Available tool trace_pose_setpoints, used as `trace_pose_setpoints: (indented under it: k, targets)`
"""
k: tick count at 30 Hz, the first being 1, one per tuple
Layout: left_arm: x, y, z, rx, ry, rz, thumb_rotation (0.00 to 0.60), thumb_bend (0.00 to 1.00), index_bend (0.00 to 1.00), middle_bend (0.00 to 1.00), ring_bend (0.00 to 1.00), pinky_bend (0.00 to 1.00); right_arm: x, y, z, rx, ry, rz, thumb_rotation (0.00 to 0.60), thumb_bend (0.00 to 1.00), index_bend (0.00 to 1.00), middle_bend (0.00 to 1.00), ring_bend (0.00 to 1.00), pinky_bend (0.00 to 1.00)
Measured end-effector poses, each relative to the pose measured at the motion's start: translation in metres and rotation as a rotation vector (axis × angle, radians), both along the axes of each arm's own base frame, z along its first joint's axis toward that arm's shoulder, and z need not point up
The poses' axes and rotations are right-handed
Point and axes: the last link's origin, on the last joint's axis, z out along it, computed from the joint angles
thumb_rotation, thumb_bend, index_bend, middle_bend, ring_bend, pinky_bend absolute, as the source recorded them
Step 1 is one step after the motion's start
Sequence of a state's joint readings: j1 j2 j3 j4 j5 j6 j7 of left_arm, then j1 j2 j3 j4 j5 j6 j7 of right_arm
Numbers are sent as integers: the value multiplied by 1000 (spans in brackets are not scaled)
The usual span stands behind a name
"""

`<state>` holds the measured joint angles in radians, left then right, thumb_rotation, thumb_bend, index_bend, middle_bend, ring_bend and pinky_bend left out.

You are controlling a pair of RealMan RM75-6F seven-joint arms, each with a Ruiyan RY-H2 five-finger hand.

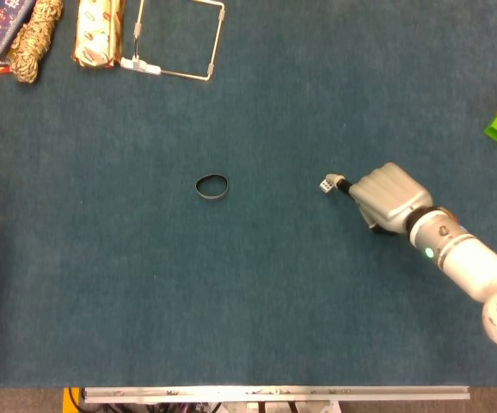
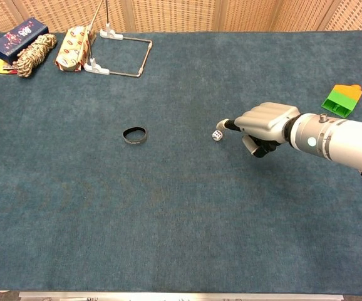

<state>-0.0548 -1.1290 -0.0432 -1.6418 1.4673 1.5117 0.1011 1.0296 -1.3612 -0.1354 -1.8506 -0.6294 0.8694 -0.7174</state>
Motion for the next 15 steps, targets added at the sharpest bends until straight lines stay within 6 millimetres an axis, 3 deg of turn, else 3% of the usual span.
trace_pose_setpoints:
  k: [4,9,13,15]
  targets:
    - [0,1,1,7,-4,-2,600,227,208,303,300,256,-3,-2,14,-49,-24,-9,600,927,0,1000,1000,1000]
    - [0,3,1,14,-5,-4,600,227,208,303,301,256,-15,-5,40,-166,-84,-40,600,504,0,995,1000,1000]
    - [0,4,0,12,-4,-6,600,227,208,303,301,256,-30,-5,65,-281,-142,-61,600,348,0,905,950,998]
    - [1,5,0,15,-5,-7,600,227,208,303,301,256,-40,-4,79,-349,-173,-74,600,268,0,834,868,965]
